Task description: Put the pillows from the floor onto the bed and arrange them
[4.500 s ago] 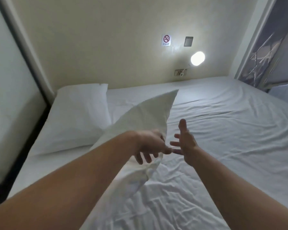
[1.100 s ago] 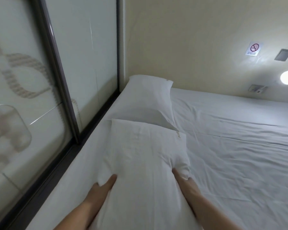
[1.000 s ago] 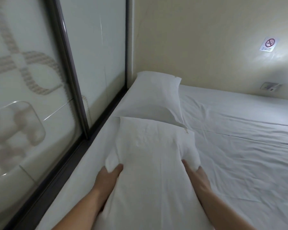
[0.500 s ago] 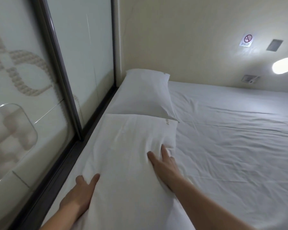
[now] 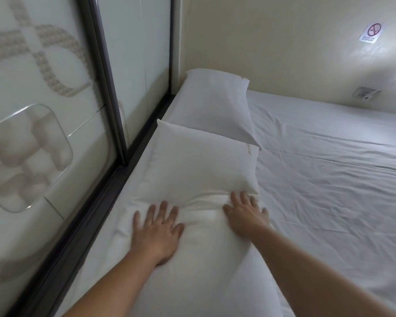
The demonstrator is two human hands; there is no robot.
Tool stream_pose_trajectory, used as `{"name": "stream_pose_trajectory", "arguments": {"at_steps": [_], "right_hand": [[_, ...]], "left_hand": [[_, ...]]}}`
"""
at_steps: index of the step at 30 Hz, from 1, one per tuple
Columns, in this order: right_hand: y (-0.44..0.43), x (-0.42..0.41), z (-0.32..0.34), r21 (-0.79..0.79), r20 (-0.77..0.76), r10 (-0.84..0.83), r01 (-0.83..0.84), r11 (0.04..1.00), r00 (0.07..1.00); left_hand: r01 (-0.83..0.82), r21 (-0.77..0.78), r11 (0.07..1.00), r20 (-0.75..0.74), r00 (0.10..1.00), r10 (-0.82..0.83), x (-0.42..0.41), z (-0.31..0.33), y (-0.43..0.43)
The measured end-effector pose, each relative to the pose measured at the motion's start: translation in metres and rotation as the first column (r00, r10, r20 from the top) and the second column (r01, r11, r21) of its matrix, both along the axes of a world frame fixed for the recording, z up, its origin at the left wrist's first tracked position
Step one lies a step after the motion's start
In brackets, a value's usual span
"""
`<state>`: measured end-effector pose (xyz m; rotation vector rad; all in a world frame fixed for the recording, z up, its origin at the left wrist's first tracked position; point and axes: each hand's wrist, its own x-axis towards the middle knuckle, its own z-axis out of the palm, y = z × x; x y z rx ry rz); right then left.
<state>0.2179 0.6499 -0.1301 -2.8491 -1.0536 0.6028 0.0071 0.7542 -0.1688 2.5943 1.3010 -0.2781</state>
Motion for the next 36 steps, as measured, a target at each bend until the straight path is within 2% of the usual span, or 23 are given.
{"name": "stream_pose_trajectory", "arguments": {"at_steps": [1, 2, 3, 4, 5, 7, 8, 9, 11, 12, 14, 15, 17, 19, 22, 24, 26, 28, 30, 32, 33, 35, 36], "right_hand": [[-0.001, 0.006, 0.009, 0.018, 0.006, -0.108, 0.108, 0.994, 0.994], [0.001, 0.006, 0.018, 0.095, 0.048, -0.138, 0.133, 0.987, 0.989], [0.004, -0.002, 0.022, 0.210, 0.127, -0.081, 0.053, 0.976, 0.989], [0.003, -0.014, 0.020, 0.320, 0.194, 0.020, -0.083, 0.944, 0.981], [-0.002, -0.032, 0.013, 0.365, 0.215, 0.157, -0.228, 0.903, 0.964], [-0.021, -0.069, -0.012, 0.279, 0.151, 0.394, -0.421, 0.863, 0.907], [-0.028, -0.082, -0.023, 0.219, 0.124, 0.434, -0.451, 0.865, 0.892], [-0.024, -0.085, -0.025, 0.200, 0.132, 0.416, -0.435, 0.878, 0.900], [-0.008, -0.078, -0.020, 0.258, 0.207, 0.370, -0.415, 0.872, 0.906], [-0.004, -0.076, -0.013, 0.278, 0.256, 0.337, -0.403, 0.872, 0.906], [-0.017, -0.076, -0.011, 0.345, 0.258, 0.222, -0.305, 0.888, 0.940], [-0.025, -0.078, -0.015, 0.325, 0.228, 0.235, -0.301, 0.896, 0.945], [-0.047, -0.087, -0.025, 0.157, 0.110, 0.319, -0.333, 0.930, 0.941], [-0.041, -0.085, -0.020, 0.155, 0.126, 0.325, -0.343, 0.927, 0.937], [-0.027, -0.075, -0.003, 0.302, 0.219, 0.256, -0.315, 0.900, 0.941], [-0.036, -0.074, -0.005, 0.348, 0.219, 0.213, -0.280, 0.895, 0.952], [-0.049, -0.079, -0.015, 0.315, 0.185, 0.216, -0.266, 0.911, 0.959], [-0.053, -0.076, -0.023, 0.252, 0.174, 0.205, -0.245, 0.936, 0.963], [-0.057, -0.066, -0.023, 0.134, 0.098, 0.131, -0.144, 0.981, 0.986], [-0.069, -0.054, -0.011, -0.043, 0.013, -0.011, 0.012, 0.999, 1.000], [-0.075, -0.050, 0.003, -0.118, -0.003, -0.065, 0.064, 0.991, 0.998], [-0.085, -0.045, 0.038, -0.231, 0.090, -0.022, 0.042, 0.972, 0.996], [-0.091, -0.049, 0.057, -0.226, 0.128, 0.038, -0.008, 0.974, 0.991]], "left_hand": [[-0.065, 0.039, 0.997, -0.024, 0.998, 0.066, -0.005, 0.004, 0.009], [-0.121, 0.106, 0.987, -0.008, 0.992, 0.122, -0.007, 0.011, 0.018], [-0.141, 0.158, 0.977, 0.043, 0.990, 0.136, -0.006, 0.018, 0.024], [-0.118, 0.185, 0.976, 0.125, 0.988, 0.096, -0.004, 0.023, 0.022], [-0.048, 0.179, 0.983, 0.175, 0.985, 0.016, -0.003, 0.023, 0.013], [0.045, 0.084, 0.995, 0.200, 0.978, -0.062, -0.011, 0.009, -0.021], [0.037, 0.035, 0.999, 0.215, 0.976, -0.044, -0.021, 0.005, -0.036], [-0.001, 0.088, 0.996, 0.238, 0.971, -0.020, -0.025, 0.004, -0.035], [-0.047, 0.106, 0.993, 0.248, 0.968, 0.019, -0.028, 0.004, -0.018], [-0.024, 0.105, 0.994, 0.277, 0.961, -0.006, -0.028, 0.002, -0.012], [-0.012, 0.093, 0.996, 0.341, 0.940, -0.020, -0.027, 0.006, -0.015], [0.031, 0.079, 0.996, 0.323, 0.945, -0.055, -0.027, 0.006, -0.023], [0.108, -0.004, 0.994, 0.164, 0.981, -0.106, -0.039, -0.002, -0.047], [0.067, -0.011, 0.998, 0.121, 0.991, -0.065, -0.044, -0.001, -0.043], [0.031, 0.100, 0.994, 0.238, 0.970, -0.054, -0.040, 0.016, -0.019], [0.045, 0.120, 0.992, 0.313, 0.946, -0.081, -0.039, 0.021, -0.017], [0.083, 0.050, 0.995, 0.258, 0.962, -0.093, -0.043, 0.011, -0.021], [-0.007, -0.108, 0.994, 0.085, 0.996, 0.017, -0.057, 0.002, -0.019], [-0.145, -0.204, 0.968, -0.149, 0.982, 0.115, -0.080, 0.004, -0.015], [-0.188, -0.147, 0.971, -0.334, 0.933, 0.130, -0.103, 0.021, -0.010], [-0.188, -0.110, 0.976, -0.372, 0.918, 0.135, -0.113, 0.034, -0.008], [-0.210, -0.056, 0.976, -0.373, 0.911, 0.175, -0.125, 0.067, -0.004], [-0.220, -0.044, 0.975, -0.340, 0.921, 0.193, -0.129, 0.084, -0.005]]}}
